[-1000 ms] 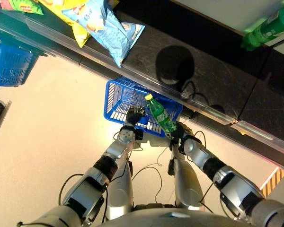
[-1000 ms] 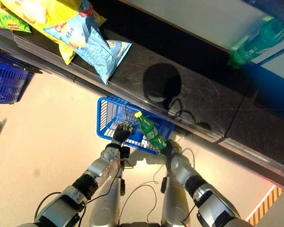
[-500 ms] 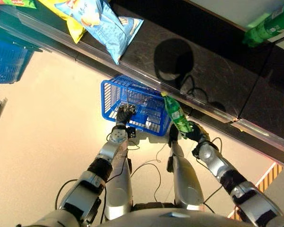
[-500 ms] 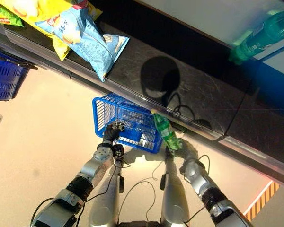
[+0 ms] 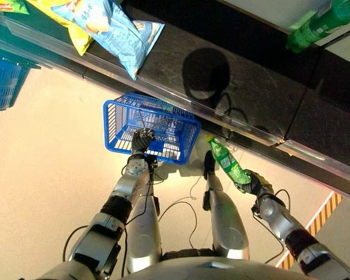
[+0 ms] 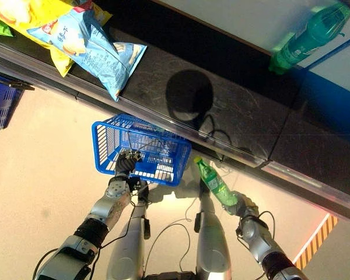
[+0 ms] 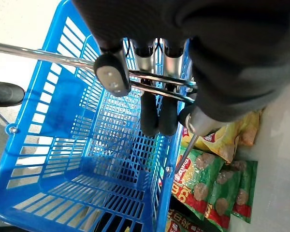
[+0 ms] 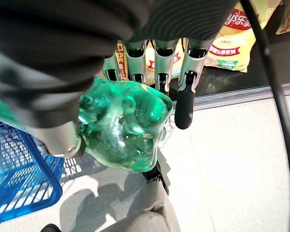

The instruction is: Pick up the snacks into the basket

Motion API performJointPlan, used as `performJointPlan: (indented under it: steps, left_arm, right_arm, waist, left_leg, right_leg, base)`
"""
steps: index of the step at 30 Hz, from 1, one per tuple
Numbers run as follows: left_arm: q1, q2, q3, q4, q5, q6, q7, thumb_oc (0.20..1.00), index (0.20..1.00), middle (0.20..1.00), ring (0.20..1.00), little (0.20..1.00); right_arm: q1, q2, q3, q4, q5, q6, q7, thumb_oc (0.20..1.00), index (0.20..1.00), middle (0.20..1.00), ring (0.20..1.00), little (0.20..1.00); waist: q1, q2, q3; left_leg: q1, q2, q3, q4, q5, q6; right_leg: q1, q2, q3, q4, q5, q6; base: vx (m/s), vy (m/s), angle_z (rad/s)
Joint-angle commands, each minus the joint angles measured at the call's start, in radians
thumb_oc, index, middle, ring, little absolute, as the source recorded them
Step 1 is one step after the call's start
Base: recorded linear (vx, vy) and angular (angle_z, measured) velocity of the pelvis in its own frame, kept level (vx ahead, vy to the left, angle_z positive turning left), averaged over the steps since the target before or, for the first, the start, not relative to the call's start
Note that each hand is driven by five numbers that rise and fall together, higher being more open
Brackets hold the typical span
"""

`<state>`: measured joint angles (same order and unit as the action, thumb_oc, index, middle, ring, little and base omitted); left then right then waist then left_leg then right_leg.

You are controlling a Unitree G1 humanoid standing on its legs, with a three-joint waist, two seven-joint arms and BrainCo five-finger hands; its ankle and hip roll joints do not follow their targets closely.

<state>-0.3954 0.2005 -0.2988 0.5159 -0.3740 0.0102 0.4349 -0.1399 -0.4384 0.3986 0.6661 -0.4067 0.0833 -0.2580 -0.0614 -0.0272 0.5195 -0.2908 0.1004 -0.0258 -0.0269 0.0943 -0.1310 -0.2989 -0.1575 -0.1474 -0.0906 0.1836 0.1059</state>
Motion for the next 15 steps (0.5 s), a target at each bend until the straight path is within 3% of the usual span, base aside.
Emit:
performJointPlan:
  steps: [1, 8, 15]
  left_arm:
    - [-0.082, -0.015, -0.008, -0.087, 0.029, -0.084, -0.005, 0.200, 0.200, 0.200, 0.200, 0.200]
    - [-0.130, -0.068, -0.107, -0.109, 0.013, -0.088, -0.035, 0.200, 0.200, 0.200, 0.200, 0.200]
    - [-0.170, -0.110, -0.223, -0.121, -0.001, -0.086, -0.060, 0.200, 0.200, 0.200, 0.200, 0.200]
  right_arm:
    - [-0.057, -0.008, 0.034, -0.014, -0.068, -0.031, -0.012, 0.200, 0.200, 0.200, 0.200, 0.200]
    - [-0.255, 0.077, 0.190, 0.145, -0.166, 0.004, 0.001, 0.200, 0.200, 0.200, 0.200, 0.200]
    - [-0.433, 0.176, 0.296, 0.202, -0.145, 0.003, 0.010, 0.200, 0.200, 0.200, 0.200, 0.200]
  waist:
    - [0.019, -0.042, -0.011]
    - [0.039, -0.028, -0.018]
    - [0.061, -0.014, -0.014]
  left_leg:
    - [-0.029, -0.090, 0.038, -0.055, 0.051, 0.069]
    - [-0.036, -0.094, 0.027, -0.057, 0.053, 0.069]
    - [-0.041, -0.098, 0.021, -0.058, 0.058, 0.068]
  right_leg:
    - [-0.050, 0.054, 0.063, 0.063, -0.028, 0.022]
    - [-0.051, 0.049, 0.058, 0.055, -0.022, 0.022]
    - [-0.053, 0.045, 0.053, 0.050, -0.016, 0.024]
  base:
    - [0.00, 0.000, 0.00]
    - [0.00, 0.000, 0.00]
    - [0.00, 0.004, 0.01]
